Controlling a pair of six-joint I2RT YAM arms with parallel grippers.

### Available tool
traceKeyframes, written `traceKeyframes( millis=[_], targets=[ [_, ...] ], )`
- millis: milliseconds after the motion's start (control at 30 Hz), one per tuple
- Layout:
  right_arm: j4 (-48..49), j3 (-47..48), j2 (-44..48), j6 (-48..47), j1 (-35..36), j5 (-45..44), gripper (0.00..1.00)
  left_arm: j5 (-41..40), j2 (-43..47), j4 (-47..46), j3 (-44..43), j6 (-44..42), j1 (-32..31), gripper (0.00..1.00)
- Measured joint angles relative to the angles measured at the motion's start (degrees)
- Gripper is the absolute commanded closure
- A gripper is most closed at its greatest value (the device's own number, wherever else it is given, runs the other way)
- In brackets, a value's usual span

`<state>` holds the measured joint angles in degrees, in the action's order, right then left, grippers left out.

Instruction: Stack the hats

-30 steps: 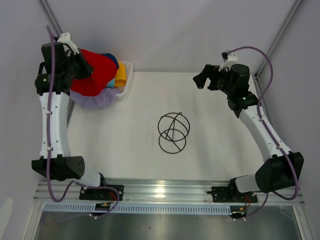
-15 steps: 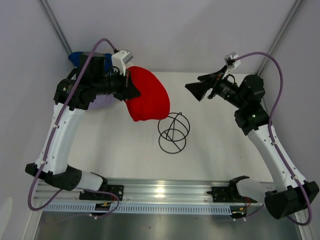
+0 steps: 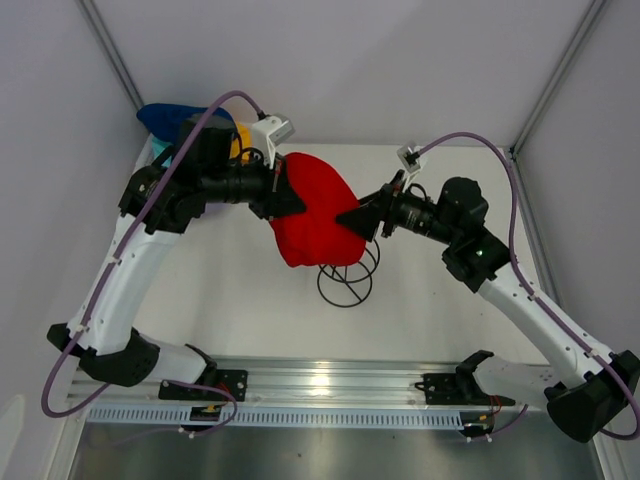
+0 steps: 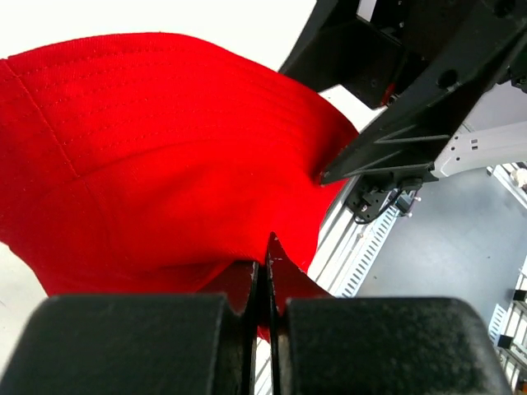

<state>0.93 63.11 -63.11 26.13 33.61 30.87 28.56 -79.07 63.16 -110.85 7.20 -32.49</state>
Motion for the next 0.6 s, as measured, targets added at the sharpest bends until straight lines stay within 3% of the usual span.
traceKeyframes(
  millis=[100, 133, 200, 233, 600],
  targets=[
    [0.63, -0.5, 0.0, 1.57, 0.37, -0.04, 0.49, 0.0, -0.13, -0.11, 0.33, 0.33, -0.13, 0.99],
    [1.09, -0.57, 0.0, 2.14, 0.44, -0.02, 0.64, -0.04, -0.15, -0.2, 0.37, 0.35, -0.17, 0.99],
    [2.25, -0.81, 0.0, 3.3, 0.59, 0.04, 0.82, -0.46, -0.24, -0.13, 0.37, 0.48, -0.24, 0.99],
    [2.82, -0.92, 0.0, 4.02, 0.7, 0.04, 0.97, -0.81, -0.28, 0.0, 0.37, 0.57, -0.24, 0.99],
    [6.69, -1.99, -2.38, 12.07, 5.38, -4.07, 1.0, -9.68, 1.22, 5.42, 0.22, 2.86, -0.9, 0.98]
  ],
)
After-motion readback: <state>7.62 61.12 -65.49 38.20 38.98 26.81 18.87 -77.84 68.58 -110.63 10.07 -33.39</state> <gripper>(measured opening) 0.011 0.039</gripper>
